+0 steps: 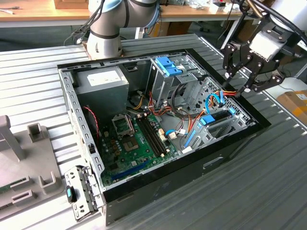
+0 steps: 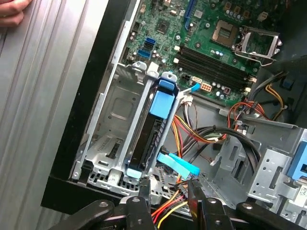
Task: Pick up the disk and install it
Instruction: 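Insert the first disk wire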
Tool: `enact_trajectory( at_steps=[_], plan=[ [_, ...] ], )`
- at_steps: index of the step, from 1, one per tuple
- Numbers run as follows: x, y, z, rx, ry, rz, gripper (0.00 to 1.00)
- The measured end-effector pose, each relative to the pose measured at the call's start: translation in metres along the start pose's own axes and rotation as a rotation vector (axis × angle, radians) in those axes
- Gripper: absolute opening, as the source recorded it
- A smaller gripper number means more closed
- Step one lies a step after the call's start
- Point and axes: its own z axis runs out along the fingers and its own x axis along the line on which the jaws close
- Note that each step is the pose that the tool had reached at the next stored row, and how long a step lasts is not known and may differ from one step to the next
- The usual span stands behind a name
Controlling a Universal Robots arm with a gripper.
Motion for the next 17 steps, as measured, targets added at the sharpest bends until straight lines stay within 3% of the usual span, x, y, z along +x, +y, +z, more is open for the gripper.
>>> enact_trajectory(
  at_steps=[4,11,13,17],
  plan=[
    [0.0047,-0.0131,0.0006,-0.002,-0.0022,-0.033,0.44],
    [0.0057,-0.0156,0.0008,-0.0022,-0.0025,-0.036,0.44],
    [0.0075,-0.0215,0.001,-0.0042,-0.0043,-0.066,0.44],
    [0.0081,-0.023,0.0018,-0.0093,-0.0096,-0.15,0.44]
  ],
)
